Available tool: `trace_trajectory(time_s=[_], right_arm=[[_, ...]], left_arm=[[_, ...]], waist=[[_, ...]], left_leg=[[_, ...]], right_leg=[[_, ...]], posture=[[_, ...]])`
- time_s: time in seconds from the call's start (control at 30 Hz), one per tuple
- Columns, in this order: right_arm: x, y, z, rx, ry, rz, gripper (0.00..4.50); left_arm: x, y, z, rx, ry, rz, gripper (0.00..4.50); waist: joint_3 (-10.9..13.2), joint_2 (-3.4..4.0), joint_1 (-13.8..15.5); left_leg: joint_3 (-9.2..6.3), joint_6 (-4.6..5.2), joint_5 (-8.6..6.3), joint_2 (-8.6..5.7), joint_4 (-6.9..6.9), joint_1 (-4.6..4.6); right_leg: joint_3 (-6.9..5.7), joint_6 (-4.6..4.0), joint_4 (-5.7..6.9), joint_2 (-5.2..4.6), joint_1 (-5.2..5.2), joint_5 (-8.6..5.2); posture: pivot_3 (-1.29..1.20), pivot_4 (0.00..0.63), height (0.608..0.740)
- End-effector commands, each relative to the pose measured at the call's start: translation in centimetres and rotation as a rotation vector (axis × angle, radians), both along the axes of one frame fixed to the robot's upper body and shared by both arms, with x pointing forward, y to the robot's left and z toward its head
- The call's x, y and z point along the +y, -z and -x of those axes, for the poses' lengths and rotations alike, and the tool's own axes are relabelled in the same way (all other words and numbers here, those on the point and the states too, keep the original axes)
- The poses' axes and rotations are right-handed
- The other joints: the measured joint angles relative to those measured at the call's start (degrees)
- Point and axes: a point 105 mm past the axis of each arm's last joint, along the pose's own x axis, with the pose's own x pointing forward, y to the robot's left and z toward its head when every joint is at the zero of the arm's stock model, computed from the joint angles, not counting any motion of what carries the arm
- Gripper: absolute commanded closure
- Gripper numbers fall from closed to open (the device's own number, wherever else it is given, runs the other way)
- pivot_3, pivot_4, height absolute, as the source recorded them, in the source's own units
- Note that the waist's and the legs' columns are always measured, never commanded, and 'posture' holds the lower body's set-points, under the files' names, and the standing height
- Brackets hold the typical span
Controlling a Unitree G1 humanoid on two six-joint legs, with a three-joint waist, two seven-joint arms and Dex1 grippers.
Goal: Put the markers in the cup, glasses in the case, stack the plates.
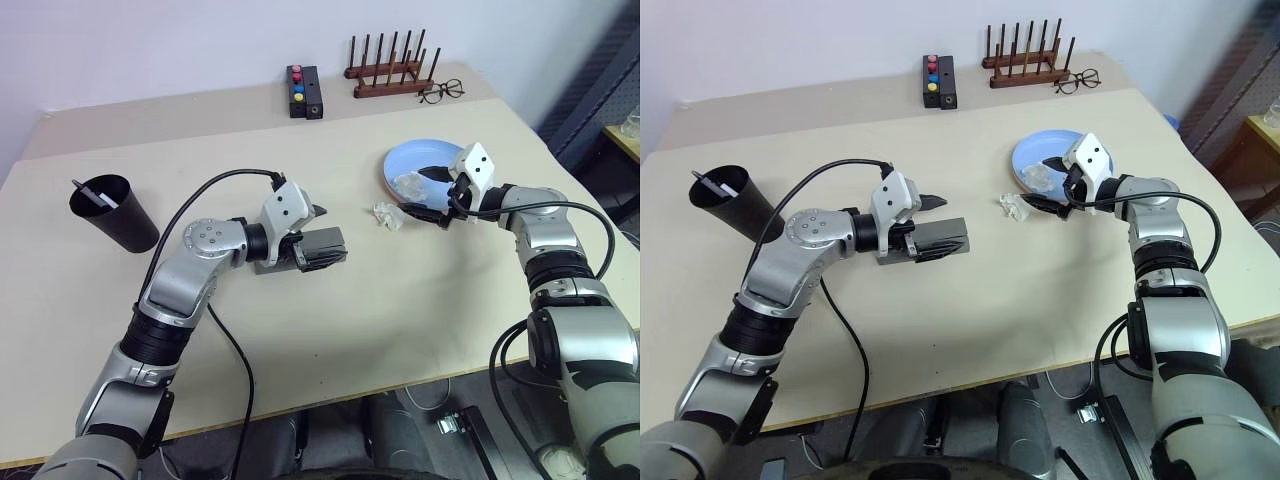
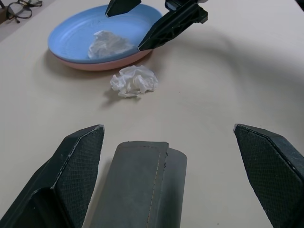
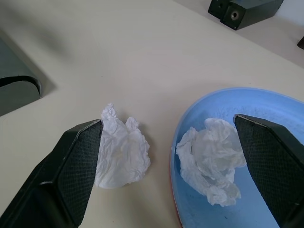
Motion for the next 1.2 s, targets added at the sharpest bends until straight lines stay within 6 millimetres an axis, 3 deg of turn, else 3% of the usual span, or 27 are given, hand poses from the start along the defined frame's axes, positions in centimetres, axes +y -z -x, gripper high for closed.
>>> trace_trajectory(time_s=[0.03, 0.83, 1.2], right_arm=[[-0.4, -2.0, -0.1, -0.07, 0.004, -0.008, 0.01], [0.4, -2.2, 0.1, -0.065, -0.033, -0.028, 0.01], [3.7, 1.0, 2.2, 0.052, -0.192, -0.036, 0.01]], left_arm=[[-0.4, -1.1, 0.1, -0.047, 0.021, 0.006, 0.0], [-0.6, -1.2, 0.0, -0.05, 0.023, 0.012, 0.0], [1.1, -1.0, -1.5, -0.061, -0.072, -0.014, 0.0]], waist=[[0.0, 0.0, 0.0], [0.0, 0.0, -0.01], [0.0, 0.01, 0.04]], left_leg=[[0.0, 0.0, 0.0, 0.0, 0.0, 0.0], [0.0, 0.0, 0.0, 0.0, 0.0, 0.0], [0.0, 0.0, 0.0, 0.0, 0.01, 0.0]], right_leg=[[0.0, 0.0, 0.0, 0.0, 0.0, 0.0], [0.0, 0.0, 0.0, 0.0, 0.0, 0.0], [0.0, 0.0, 0.02, 0.0, 0.0, 0.0]], posture=[[0.0, 0.15, 0.74], [0.0, 0.15, 0.74], [0.0, 0.15, 0.74]])
